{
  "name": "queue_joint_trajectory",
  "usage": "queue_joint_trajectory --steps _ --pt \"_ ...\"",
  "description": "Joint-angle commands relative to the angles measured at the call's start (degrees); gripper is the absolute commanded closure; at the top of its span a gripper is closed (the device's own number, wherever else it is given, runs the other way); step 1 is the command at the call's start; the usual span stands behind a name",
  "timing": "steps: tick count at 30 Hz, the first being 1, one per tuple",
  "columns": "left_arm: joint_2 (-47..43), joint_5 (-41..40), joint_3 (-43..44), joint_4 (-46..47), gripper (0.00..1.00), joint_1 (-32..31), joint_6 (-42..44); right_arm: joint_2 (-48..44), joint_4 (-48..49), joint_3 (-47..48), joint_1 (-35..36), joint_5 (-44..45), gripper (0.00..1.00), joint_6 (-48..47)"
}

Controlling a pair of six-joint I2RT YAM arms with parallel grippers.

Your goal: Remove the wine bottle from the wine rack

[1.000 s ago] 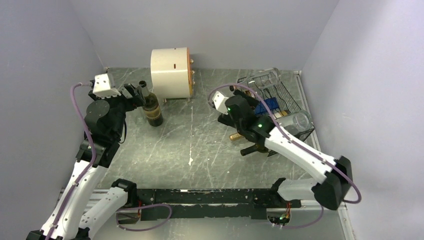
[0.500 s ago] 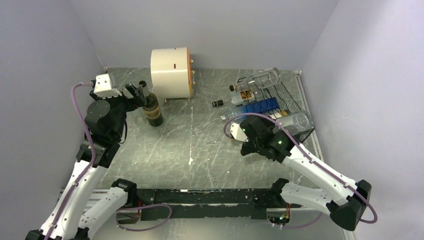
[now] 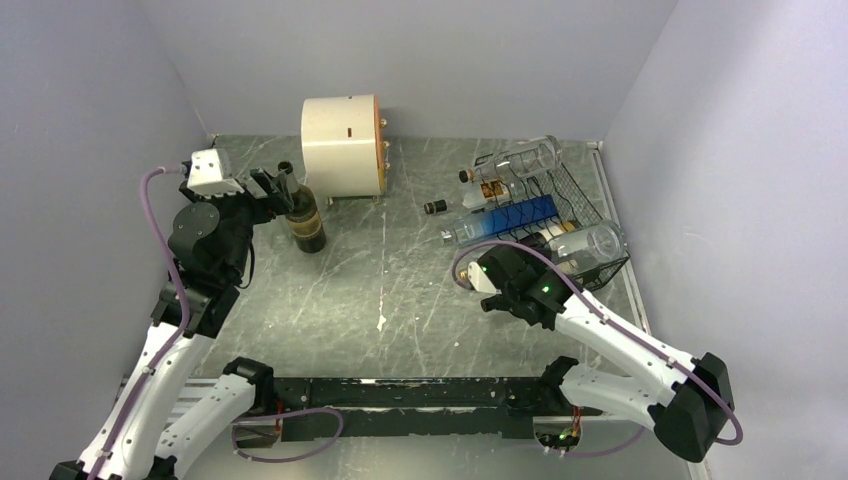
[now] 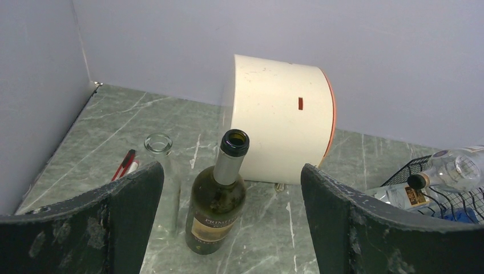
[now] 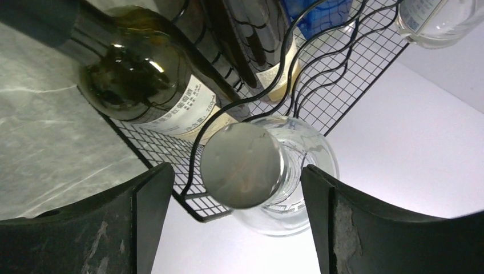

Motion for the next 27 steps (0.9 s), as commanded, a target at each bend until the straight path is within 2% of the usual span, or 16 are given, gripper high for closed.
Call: queue_joint_trajectory --steps 1,7,10,15,22,27 --pt "-0.6 0.0 0.7 1.5 0.07 -0.6 0.2 -0.6 5.7 -2.1 -2.1 3.2 0.15 -5.1" --pt "-0.9 -0.4 0.6 1.6 0.07 -0.7 0.5 0.3 12.2 -4.3 -4.8 2.5 0.24 -9.8" --pt "-1.0 -0.4 0.7 1.6 0.07 -0.7 0.6 0.4 14.6 -5.4 -6.6 1.4 0.25 -12.2" --pt "-1.1 -0.4 0.7 1.6 0.07 -0.7 0.6 0.8 15.9 -6.2 -7.9 1.2 0.33 -12.9" --pt "-1.0 -0.1 0.7 1.6 0.07 -0.7 0.4 -1.2 17.7 -6.5 -7.9 1.9 0.35 -13.9" --pt "-1.0 -0.1 0.8 1.5 0.07 -0.7 0.4 -1.6 23.2 -7.6 -7.9 3.5 0.52 -16.5"
